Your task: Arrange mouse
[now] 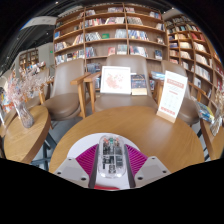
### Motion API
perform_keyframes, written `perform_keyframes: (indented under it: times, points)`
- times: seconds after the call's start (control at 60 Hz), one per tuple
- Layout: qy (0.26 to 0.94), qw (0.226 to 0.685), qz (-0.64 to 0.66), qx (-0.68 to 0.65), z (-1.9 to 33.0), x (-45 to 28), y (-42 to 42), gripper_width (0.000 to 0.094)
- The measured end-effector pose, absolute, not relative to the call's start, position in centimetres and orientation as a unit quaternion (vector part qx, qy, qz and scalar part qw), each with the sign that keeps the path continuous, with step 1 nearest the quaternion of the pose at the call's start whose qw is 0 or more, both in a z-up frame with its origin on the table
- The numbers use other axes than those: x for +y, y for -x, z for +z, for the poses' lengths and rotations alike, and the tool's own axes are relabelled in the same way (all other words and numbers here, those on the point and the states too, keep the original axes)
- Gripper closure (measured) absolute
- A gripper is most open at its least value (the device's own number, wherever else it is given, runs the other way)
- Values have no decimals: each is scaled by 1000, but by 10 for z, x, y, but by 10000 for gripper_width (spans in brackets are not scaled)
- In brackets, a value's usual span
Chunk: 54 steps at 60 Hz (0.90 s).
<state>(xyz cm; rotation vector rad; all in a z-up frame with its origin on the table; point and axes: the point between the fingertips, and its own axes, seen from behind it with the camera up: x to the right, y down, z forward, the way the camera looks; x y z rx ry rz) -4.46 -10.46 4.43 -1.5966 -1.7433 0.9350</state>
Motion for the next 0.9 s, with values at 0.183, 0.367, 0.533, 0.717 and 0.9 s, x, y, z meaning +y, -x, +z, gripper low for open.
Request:
perform_keyframes:
  times: [0.183, 0.367, 0.533, 0.717, 0.9]
  points:
    - [609, 289, 321, -666, -9, -117, 53, 521]
    - [595, 314, 321, -667, -9, -119, 62, 524]
    - [600, 313, 324, -661, -9, -119, 62, 413]
    - [608, 330, 311, -652, 2, -107, 60, 98]
    - [600, 339, 327, -647, 51, -98, 24, 85]
